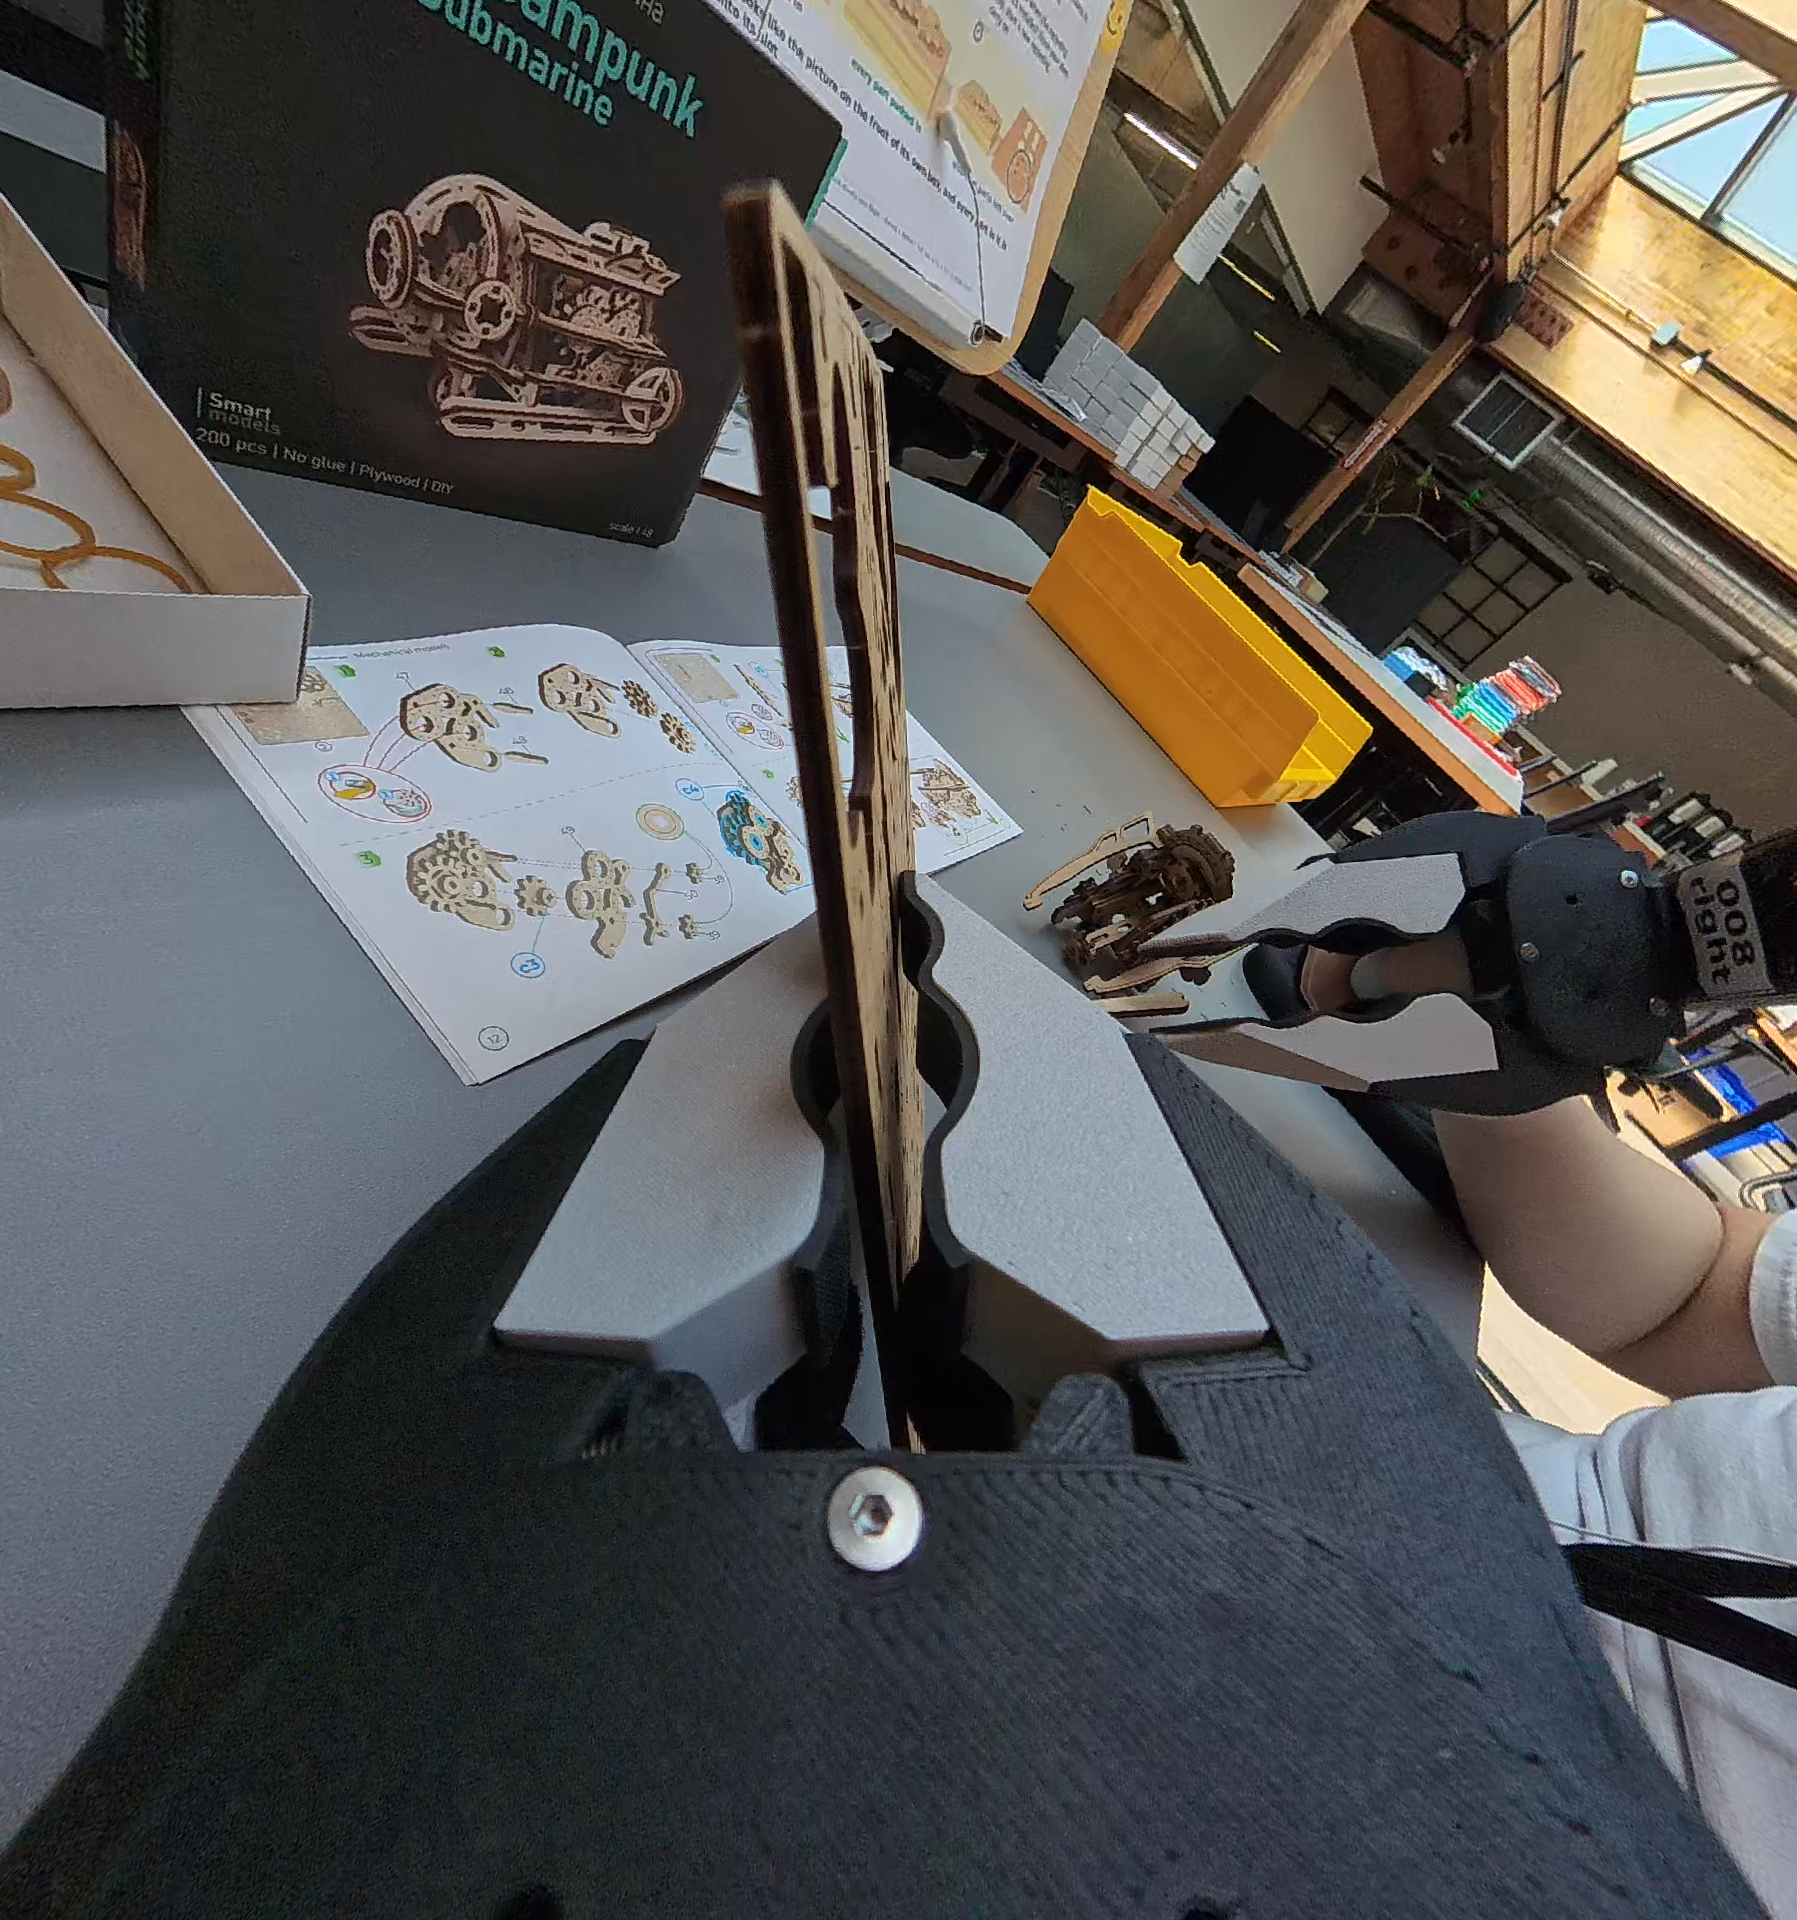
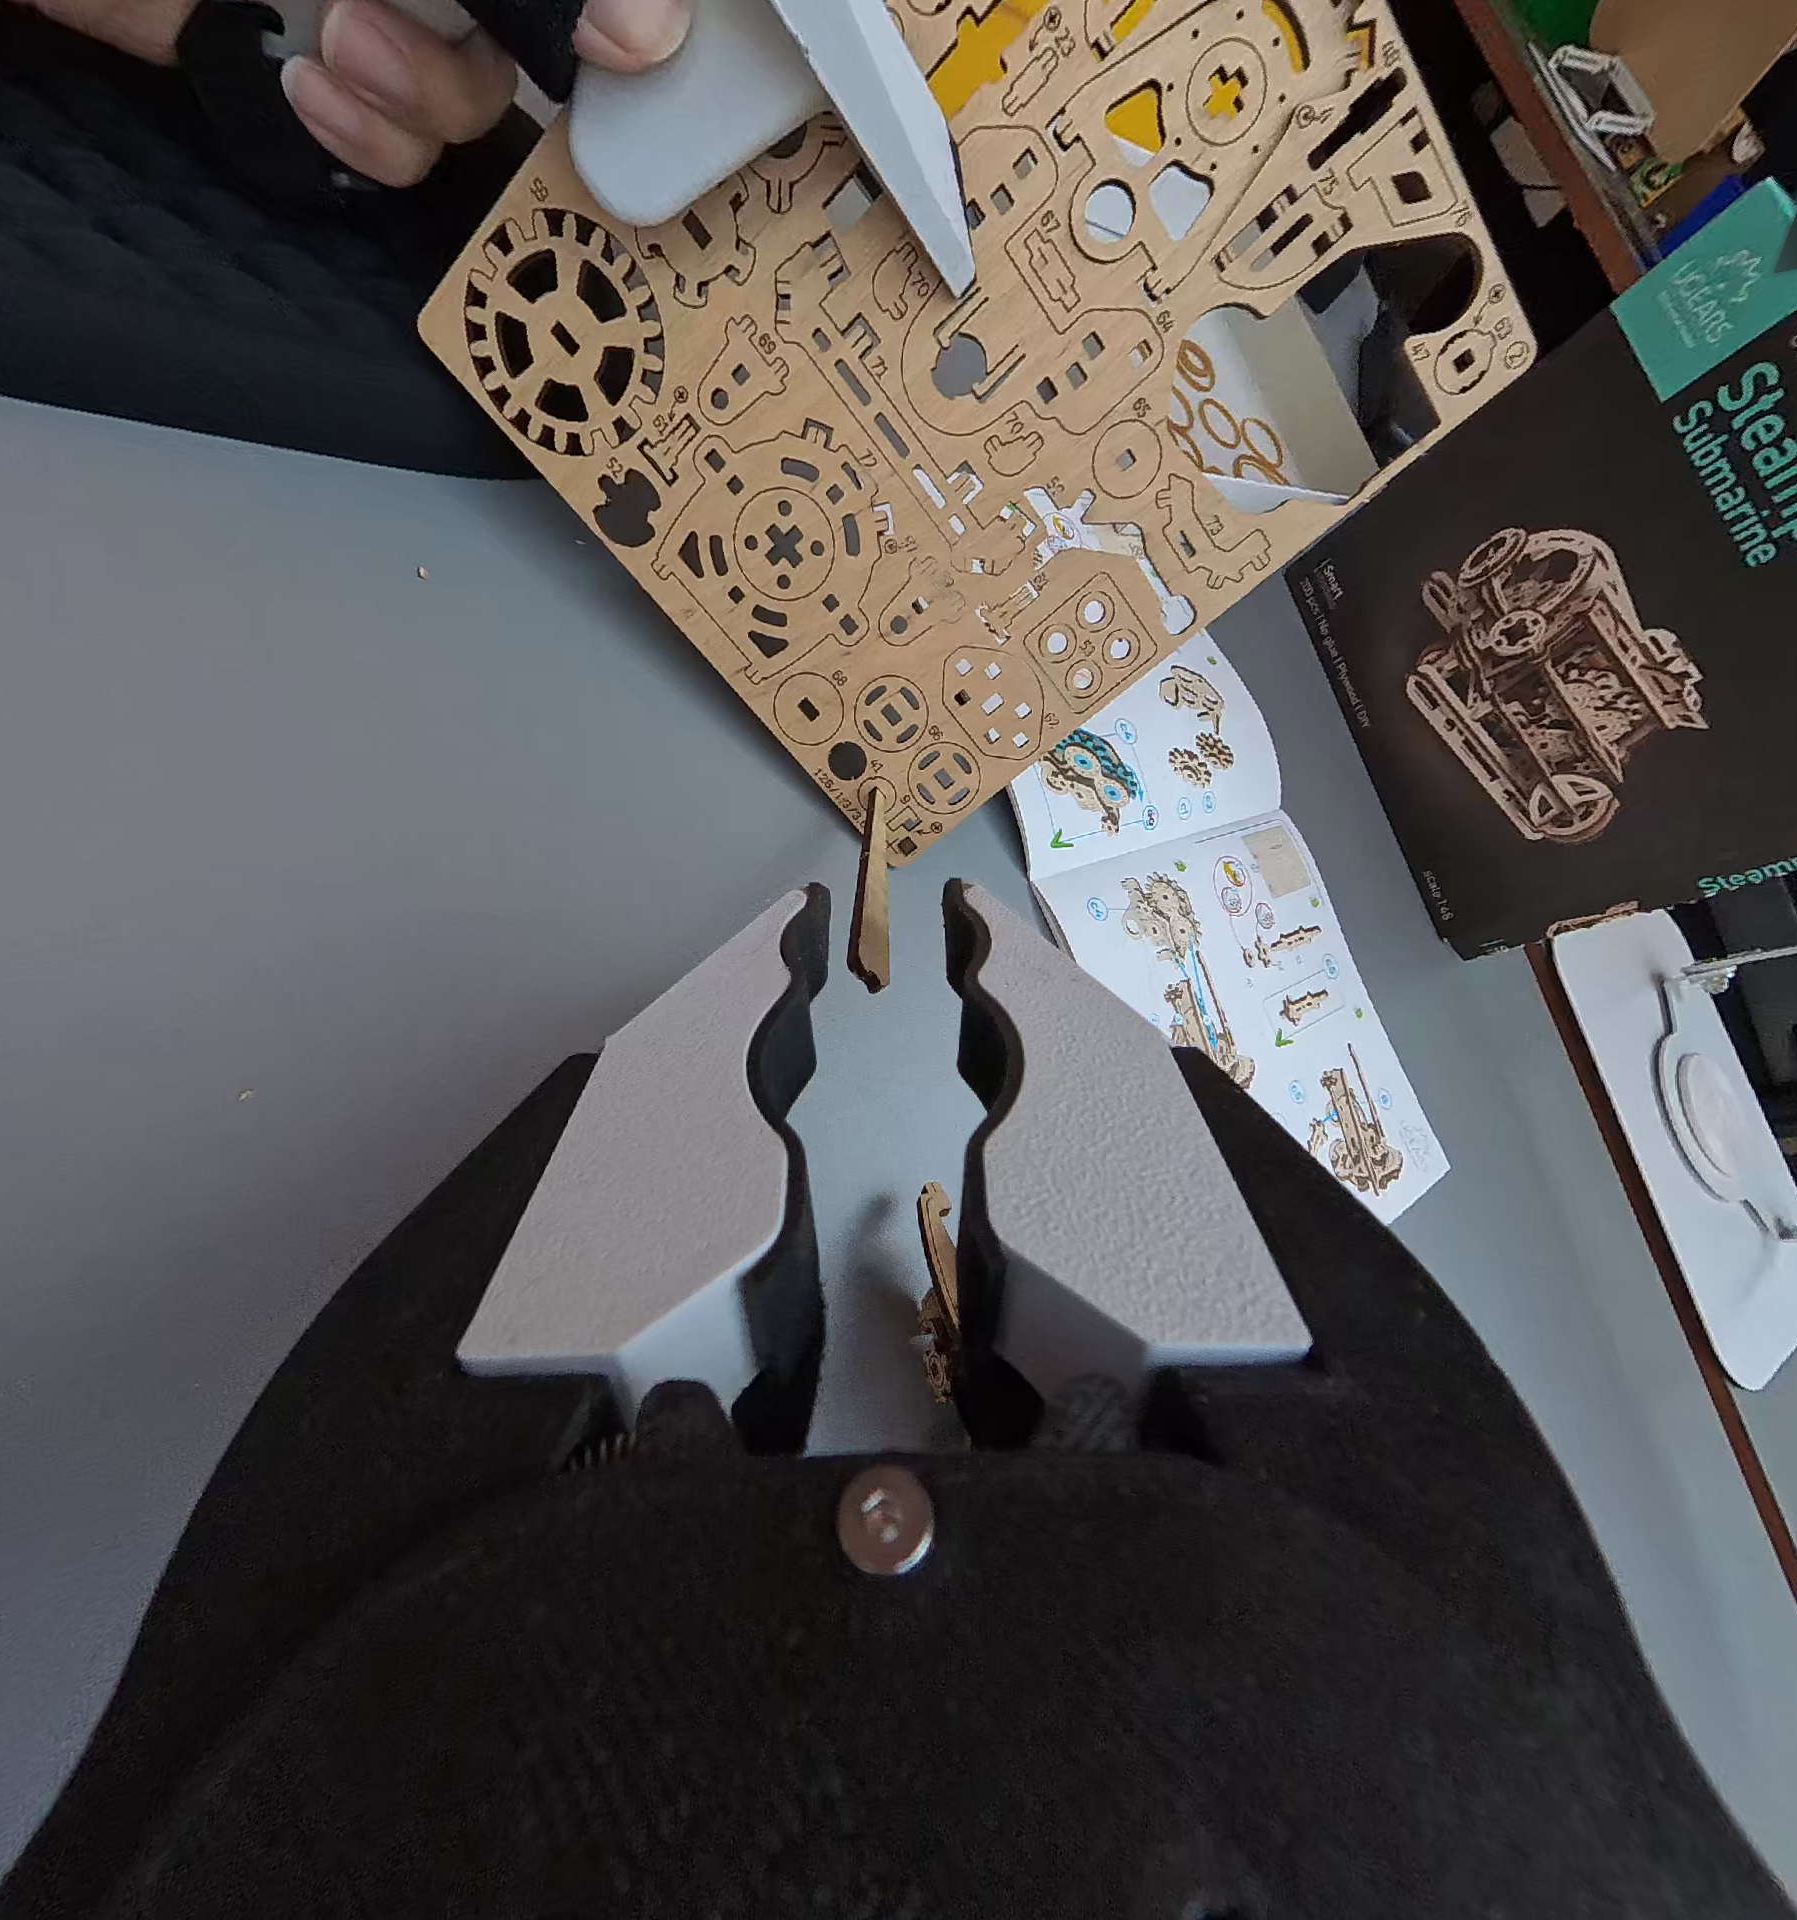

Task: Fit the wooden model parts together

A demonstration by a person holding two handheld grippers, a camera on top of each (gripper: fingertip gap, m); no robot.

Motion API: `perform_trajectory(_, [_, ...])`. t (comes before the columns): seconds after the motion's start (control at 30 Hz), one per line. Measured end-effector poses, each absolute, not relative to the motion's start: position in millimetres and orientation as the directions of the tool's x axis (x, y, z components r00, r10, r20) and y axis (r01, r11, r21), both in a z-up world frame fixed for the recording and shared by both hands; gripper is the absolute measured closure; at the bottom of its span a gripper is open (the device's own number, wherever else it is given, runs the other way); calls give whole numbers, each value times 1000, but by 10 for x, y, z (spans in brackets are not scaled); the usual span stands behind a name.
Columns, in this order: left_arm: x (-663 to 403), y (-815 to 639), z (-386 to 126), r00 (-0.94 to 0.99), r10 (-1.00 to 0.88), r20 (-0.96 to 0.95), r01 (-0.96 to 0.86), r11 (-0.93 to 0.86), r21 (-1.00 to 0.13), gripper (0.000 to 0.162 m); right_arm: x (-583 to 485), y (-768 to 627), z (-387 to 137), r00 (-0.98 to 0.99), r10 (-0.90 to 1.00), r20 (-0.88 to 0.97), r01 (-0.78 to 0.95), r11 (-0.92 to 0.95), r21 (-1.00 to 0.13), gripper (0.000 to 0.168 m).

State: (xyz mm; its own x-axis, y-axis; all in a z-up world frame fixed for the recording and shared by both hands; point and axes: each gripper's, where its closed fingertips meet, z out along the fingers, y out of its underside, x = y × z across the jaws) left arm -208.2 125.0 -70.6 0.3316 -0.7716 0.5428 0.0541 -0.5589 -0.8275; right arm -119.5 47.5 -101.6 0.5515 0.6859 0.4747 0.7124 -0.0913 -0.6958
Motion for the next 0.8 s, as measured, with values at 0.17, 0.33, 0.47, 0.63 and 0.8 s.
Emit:
perform_trajectory(0.17, [-2082, 1248, -705, 326, -771, 547, 55, -563, -825, 161, -1176, 493, -1127, 509, 697, 505, 758, -85, -647, 166])
perform_trajectory(0.33, [-2075, 1241, -711, 324, -774, 544, 48, -561, -826, 161, -1193, 475, -1109, 486, 702, 520, 768, -59, -638, 166])
perform_trajectory(0.47, [-2073, 1240, -716, 322, -772, 547, 48, -564, -824, 161, -1192, 411, -1103, 428, 722, 544, 790, -6, -613, 153])
perform_trajectory(0.63, [-2072, 1234, -713, 319, -775, 545, 45, -562, -826, 161, -1127, 471, -1125, 337, 677, 654, 861, 60, -505, 161])
perform_trajectory(0.8, [-2062, 1215, -697, 304, -784, 541, 43, -556, -830, 161, -1128, 484, -1129, 345, 688, 639, 856, 49, -515, 165])
